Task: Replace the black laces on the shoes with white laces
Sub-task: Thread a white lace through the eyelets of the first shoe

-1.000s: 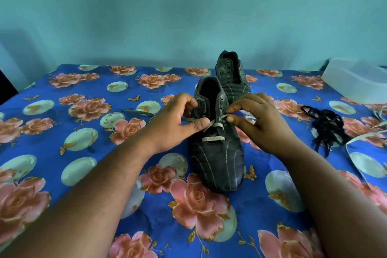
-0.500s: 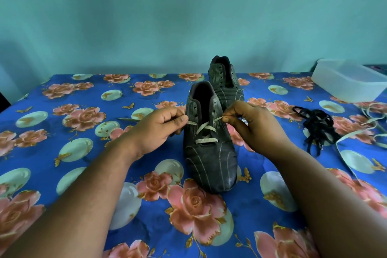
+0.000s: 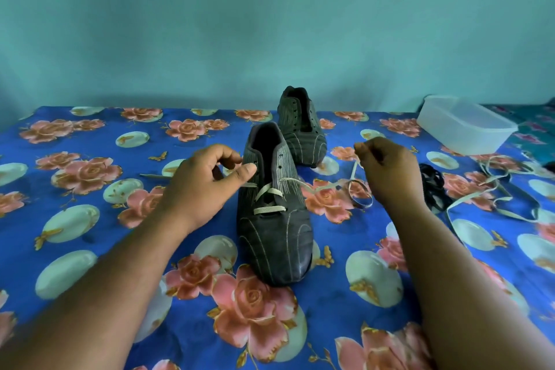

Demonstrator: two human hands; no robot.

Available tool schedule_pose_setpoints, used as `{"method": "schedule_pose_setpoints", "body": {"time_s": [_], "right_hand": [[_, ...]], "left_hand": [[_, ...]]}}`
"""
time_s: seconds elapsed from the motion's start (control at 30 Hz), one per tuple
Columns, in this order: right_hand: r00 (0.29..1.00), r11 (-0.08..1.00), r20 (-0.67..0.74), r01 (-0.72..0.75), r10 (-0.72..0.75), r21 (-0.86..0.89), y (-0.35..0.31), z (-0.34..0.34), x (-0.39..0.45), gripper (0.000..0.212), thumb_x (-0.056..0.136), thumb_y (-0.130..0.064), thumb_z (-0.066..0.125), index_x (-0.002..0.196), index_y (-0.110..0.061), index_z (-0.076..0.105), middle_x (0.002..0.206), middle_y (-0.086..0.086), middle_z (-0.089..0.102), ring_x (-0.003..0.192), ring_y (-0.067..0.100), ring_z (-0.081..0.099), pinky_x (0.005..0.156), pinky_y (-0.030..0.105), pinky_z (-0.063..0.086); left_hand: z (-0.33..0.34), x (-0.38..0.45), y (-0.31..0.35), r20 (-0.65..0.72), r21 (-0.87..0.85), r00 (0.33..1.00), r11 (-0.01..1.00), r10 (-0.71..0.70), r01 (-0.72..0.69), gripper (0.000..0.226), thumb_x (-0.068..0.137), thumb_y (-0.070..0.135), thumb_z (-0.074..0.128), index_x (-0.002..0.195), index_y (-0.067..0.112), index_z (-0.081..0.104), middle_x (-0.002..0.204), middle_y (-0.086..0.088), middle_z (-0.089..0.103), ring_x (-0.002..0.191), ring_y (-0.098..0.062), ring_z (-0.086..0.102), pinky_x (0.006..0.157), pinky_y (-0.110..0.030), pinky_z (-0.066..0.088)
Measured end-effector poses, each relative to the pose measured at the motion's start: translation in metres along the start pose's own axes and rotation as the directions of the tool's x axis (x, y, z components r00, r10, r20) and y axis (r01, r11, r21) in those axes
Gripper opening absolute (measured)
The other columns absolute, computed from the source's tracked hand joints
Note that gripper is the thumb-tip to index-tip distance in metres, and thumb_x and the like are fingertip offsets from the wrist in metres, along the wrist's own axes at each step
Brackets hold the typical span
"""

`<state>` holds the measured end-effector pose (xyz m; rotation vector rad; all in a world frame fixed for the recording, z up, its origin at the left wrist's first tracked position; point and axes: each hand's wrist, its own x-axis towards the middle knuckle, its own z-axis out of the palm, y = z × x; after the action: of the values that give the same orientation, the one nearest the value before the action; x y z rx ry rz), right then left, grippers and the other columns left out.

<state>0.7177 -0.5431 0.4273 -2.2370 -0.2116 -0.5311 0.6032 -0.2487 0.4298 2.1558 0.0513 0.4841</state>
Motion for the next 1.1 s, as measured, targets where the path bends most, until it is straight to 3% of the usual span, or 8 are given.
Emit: {"method": "schedule_pose_setpoints", "body": {"time_s": [0.23,0.33,0.43,0.5,0.67,0.77,0.87,1.1], "right_hand": [[0.967,0.895,0.117,-0.158,0.225,-0.418,0.027,0.006,0.008,0.013,0.095,-0.037,0.060,0.097,-0.025,0.065,0.094,0.005,0.070,0.084,0.028,0.062,0.070,0.036,0.052],[0.966,0.885,0.099,-0.173,0.237,-0.433,0.027,0.006,0.009,0.029,0.099,-0.049,0.054,0.106,-0.024,0.067,0.103,0.007,0.071,0.096,0.031,0.062,0.077,0.038,0.051],[0.958,0.848,0.066,-0.214,0.279,-0.485,0.019,0.014,0.009,0.050,0.099,-0.061,0.047,0.129,-0.024,0.064,0.128,0.011,0.064,0.123,0.035,0.053,0.097,0.046,0.043],[0.961,0.813,0.136,-0.124,0.242,-0.568,0.014,0.023,0.006,0.046,0.101,-0.057,0.045,0.134,-0.030,0.063,0.138,0.010,0.056,0.133,0.035,0.043,0.105,0.049,0.035],[0.973,0.825,0.181,-0.016,0.143,-0.565,0.009,0.027,-0.001,0.021,0.095,-0.037,0.056,0.107,-0.029,0.072,0.115,0.004,0.066,0.121,0.031,0.050,0.097,0.043,0.037],[0.980,0.876,0.162,-0.026,0.118,-0.482,0.010,0.024,-0.003,0.018,0.091,-0.044,0.066,0.093,-0.026,0.068,0.097,0.001,0.069,0.106,0.029,0.060,0.089,0.040,0.047],[0.983,0.857,0.111,-0.071,0.147,-0.510,0.013,0.025,-0.003,0.028,0.089,-0.049,0.069,0.104,-0.025,0.070,0.104,0.001,0.071,0.109,0.029,0.060,0.090,0.041,0.050],[0.984,0.855,0.120,-0.049,0.129,-0.517,0.011,0.031,-0.005,0.011,0.082,-0.031,0.066,0.081,-0.023,0.073,0.083,-0.001,0.070,0.090,0.028,0.062,0.077,0.036,0.052]], "left_hand": [[0.013,-0.006,0.008,0.043,-0.074,0.992,0.990,-0.119,0.122,0.050,0.080,0.052,0.080,0.122,0.035,0.059,0.114,0.019,0.061,0.097,-0.003,0.063,0.081,-0.026,0.049],[0.014,-0.007,0.009,0.061,-0.057,0.987,0.986,-0.151,0.154,0.058,0.076,0.057,0.082,0.124,0.038,0.056,0.116,0.021,0.061,0.106,-0.010,0.063,0.094,-0.039,0.051],[0.017,-0.005,0.010,0.033,-0.077,0.983,0.980,-0.179,0.181,0.052,0.077,0.054,0.083,0.119,0.033,0.060,0.114,0.018,0.064,0.103,-0.008,0.063,0.094,-0.039,0.051],[0.018,-0.004,0.011,0.020,-0.096,0.981,0.977,-0.191,0.193,0.058,0.070,0.062,0.081,0.117,0.031,0.064,0.113,0.017,0.067,0.102,-0.002,0.061,0.091,-0.036,0.050],[0.021,-0.006,0.009,-0.030,-0.032,0.986,0.986,-0.163,0.162,0.039,0.081,0.050,0.080,0.112,0.032,0.066,0.108,0.020,0.068,0.096,0.018,0.050,0.080,-0.017,0.041],[0.023,-0.006,0.011,-0.054,0.015,0.987,0.988,-0.150,0.151,0.035,0.083,0.047,0.078,0.112,0.031,0.066,0.102,0.025,0.064,0.087,0.025,0.046,0.074,-0.007,0.032],[0.023,-0.007,0.013,-0.081,0.042,0.986,0.988,-0.146,0.150,0.039,0.082,0.051,0.077,0.113,0.028,0.068,0.103,0.021,0.067,0.095,0.007,0.057,0.075,-0.009,0.036],[0.023,-0.009,0.020,-0.092,0.045,0.985,0.987,-0.148,0.152,0.048,0.070,0.061,0.060,0.108,0.032,0.069,0.099,0.020,0.070,0.096,-0.004,0.063,0.075,-0.017,0.045]]}}
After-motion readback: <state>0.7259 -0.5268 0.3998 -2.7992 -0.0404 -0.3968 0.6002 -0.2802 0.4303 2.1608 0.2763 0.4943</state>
